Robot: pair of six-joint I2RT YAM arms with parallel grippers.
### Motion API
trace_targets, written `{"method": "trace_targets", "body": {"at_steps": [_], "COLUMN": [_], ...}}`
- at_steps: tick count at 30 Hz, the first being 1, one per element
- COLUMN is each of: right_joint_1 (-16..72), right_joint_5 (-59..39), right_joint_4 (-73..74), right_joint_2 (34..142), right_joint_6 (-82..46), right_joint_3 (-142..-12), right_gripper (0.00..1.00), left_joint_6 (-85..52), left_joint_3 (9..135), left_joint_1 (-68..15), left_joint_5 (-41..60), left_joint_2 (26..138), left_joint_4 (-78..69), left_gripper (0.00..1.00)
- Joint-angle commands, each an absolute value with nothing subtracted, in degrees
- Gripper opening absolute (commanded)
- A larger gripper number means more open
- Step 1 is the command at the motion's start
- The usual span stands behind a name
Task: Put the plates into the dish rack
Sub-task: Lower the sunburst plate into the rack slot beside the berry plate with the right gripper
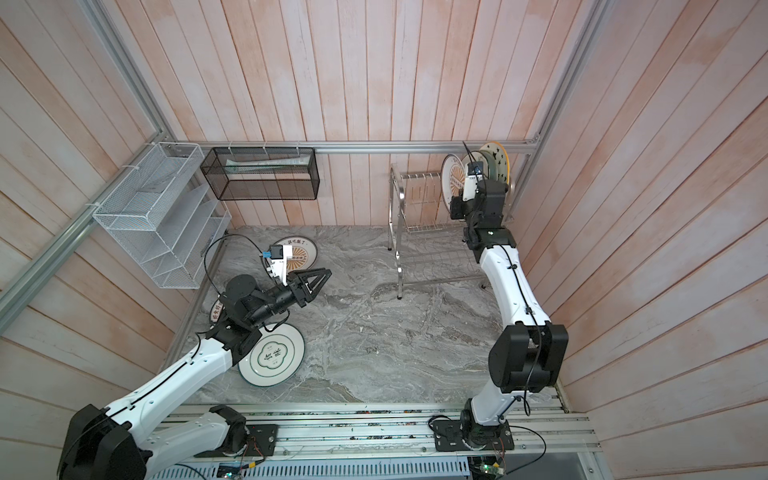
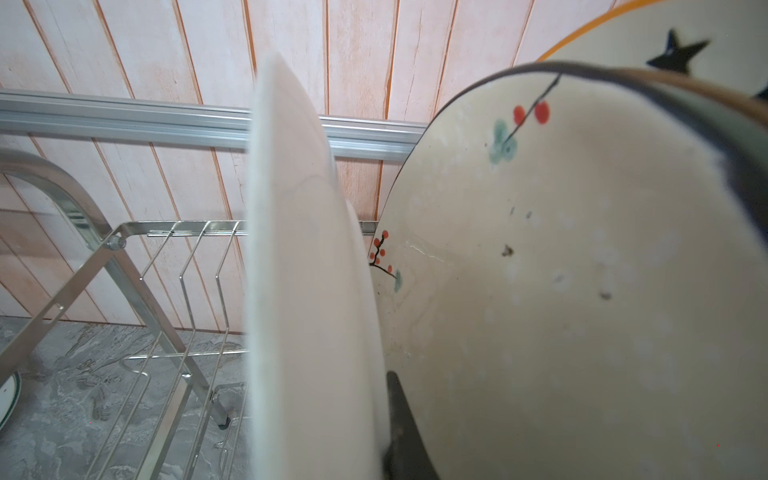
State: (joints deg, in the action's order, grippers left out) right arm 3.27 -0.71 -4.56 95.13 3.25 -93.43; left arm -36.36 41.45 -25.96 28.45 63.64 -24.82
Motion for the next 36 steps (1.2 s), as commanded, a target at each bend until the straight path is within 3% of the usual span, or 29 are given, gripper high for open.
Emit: {"method": "trace_targets", "body": {"at_steps": [1, 9, 14, 24, 36], "right_joint_1": [3.14, 3.11, 3.16, 3.12, 3.13], "right_joint_5": [-1.29, -0.80, -0.22, 0.70, 4.24], "right_joint_4": [-6.11, -6.41, -6.53, -6.42, -4.64], "right_joint_2": [94.93, 94.77, 94.21, 92.83, 91.46], "right_joint_6": [2.51, 1.76, 2.08, 1.85, -0.58], "right_joint_3": [-94.01, -93.13, -93.08, -92.55, -93.70], "right_gripper": [0.00, 0.00, 0.05, 0.28, 0.35], "left_joint_6": [-35.60, -35.64, -35.62, -35.87, -35.98], "left_joint_3": [41.30, 41.58, 41.56, 41.39, 41.23], "left_joint_1": [-26.10, -26.08, -26.10, -26.08, -26.08], "left_joint_5": [28.39, 28.65, 28.58, 28.65, 28.56], "left_joint_2": [62.93, 63.52, 63.37, 63.27, 63.19], "left_joint_4": [-25.05, -25.01, -24.88, -24.96, -24.96], "left_gripper": [0.43, 0.43, 0.43, 0.43, 0.43]}}
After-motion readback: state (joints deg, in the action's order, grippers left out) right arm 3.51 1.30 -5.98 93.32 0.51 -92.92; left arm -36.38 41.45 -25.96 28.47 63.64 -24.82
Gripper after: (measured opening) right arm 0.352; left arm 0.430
